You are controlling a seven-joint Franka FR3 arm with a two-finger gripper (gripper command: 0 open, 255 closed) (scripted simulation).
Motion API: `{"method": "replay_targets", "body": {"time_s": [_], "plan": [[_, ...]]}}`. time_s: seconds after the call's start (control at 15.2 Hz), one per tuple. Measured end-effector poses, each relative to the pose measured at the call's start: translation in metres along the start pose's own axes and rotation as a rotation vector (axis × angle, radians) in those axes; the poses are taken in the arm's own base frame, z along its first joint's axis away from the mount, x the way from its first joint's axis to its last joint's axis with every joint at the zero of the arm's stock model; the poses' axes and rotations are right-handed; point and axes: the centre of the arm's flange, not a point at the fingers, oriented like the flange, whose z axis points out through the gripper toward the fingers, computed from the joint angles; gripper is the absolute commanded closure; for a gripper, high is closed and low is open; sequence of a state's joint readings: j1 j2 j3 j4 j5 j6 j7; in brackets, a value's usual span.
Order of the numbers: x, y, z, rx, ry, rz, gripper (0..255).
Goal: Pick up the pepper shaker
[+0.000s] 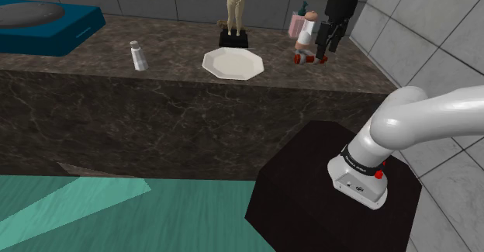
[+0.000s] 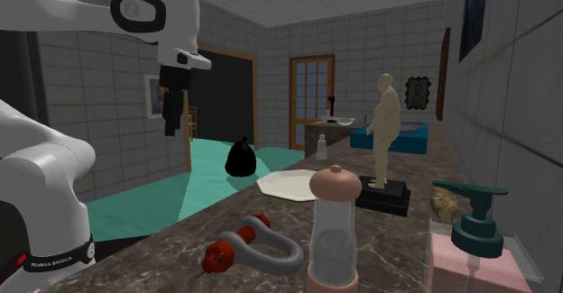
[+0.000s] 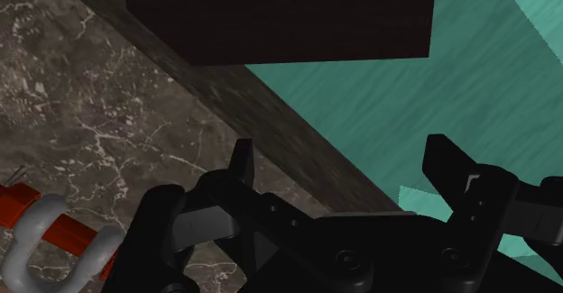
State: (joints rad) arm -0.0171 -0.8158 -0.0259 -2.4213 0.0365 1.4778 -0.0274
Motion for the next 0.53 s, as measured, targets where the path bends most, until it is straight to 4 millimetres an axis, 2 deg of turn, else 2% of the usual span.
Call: {"method": "replay_targets", "body": {"time_s": [0.2, 0.53], "plan": [[0.009, 0.011, -0.001, -0.006, 0.004, 0.006, 0], [0.042, 0.061, -0.004, -0.032, 0.019, 0.03, 0]]}}
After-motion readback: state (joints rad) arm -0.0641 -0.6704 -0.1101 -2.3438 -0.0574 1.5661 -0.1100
